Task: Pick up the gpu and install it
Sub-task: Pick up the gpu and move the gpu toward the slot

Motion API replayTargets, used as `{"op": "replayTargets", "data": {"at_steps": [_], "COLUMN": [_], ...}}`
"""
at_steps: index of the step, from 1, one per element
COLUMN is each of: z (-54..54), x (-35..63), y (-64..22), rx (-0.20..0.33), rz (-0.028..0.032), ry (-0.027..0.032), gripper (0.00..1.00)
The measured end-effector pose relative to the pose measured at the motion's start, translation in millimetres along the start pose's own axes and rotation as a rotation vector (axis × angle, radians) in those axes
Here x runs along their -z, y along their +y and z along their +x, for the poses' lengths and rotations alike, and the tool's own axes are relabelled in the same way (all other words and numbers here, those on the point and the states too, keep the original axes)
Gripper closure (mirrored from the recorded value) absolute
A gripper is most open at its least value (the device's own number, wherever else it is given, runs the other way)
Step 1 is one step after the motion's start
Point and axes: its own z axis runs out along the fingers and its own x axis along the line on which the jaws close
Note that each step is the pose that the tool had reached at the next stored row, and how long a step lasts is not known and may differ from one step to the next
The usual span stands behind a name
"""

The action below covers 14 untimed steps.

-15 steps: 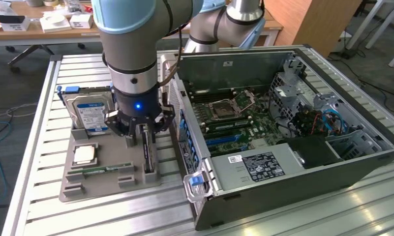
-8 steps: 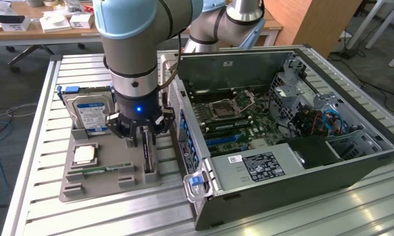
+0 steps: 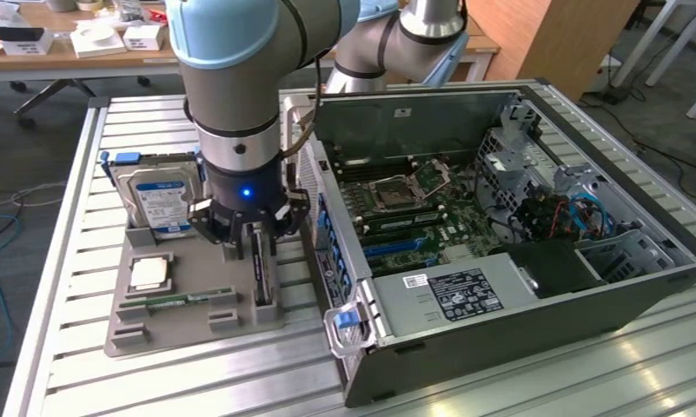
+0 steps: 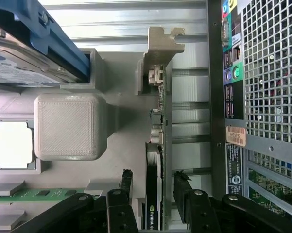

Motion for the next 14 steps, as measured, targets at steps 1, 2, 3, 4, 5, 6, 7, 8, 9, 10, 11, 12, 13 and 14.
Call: {"op": "replayTargets", "data": {"at_steps": [1, 2, 3, 4, 5, 6, 7, 8, 9, 10, 11, 12, 13, 14], "z": [0.0, -0.1, -0.1, -0.1, -0.1, -0.1, -0.1, -0.1, -0.1, -0.1, -0.1, -0.1, -0.1, -0.1], "x": [0.0, -0.1, -0.1, -0.1, -0.1, -0.1, -0.1, -0.1, -0.1, -0.1, -0.1, -0.1, -0.1, -0.1], "y": [0.0, 0.0, 0.0, 0.0, 0.0, 0.0, 0.0, 0.0, 0.0, 0.0, 0.0, 0.0, 0.0, 0.0], "rx": [0.0, 0.0, 0.0, 0.0, 0.0, 0.0, 0.0, 0.0, 0.0, 0.0, 0.0, 0.0, 0.0, 0.0], "rz": [0.0, -0.0001, -0.0001, -0.0001, -0.0001, -0.0001, -0.0001, -0.0001, -0.0001, -0.0001, -0.0001, -0.0001, -0.0001, -0.0001], "ry": [0.0, -0.0001, -0.0001, -0.0001, -0.0001, -0.0001, -0.0001, -0.0001, -0.0001, -0.0001, -0.0001, -0.0001, -0.0001, -0.0001], "gripper": [0.53, 0.53, 0.53, 0.53, 0.53, 0.53, 0.53, 0.53, 0.53, 0.53, 0.53, 0.53, 0.53, 0.53]}}
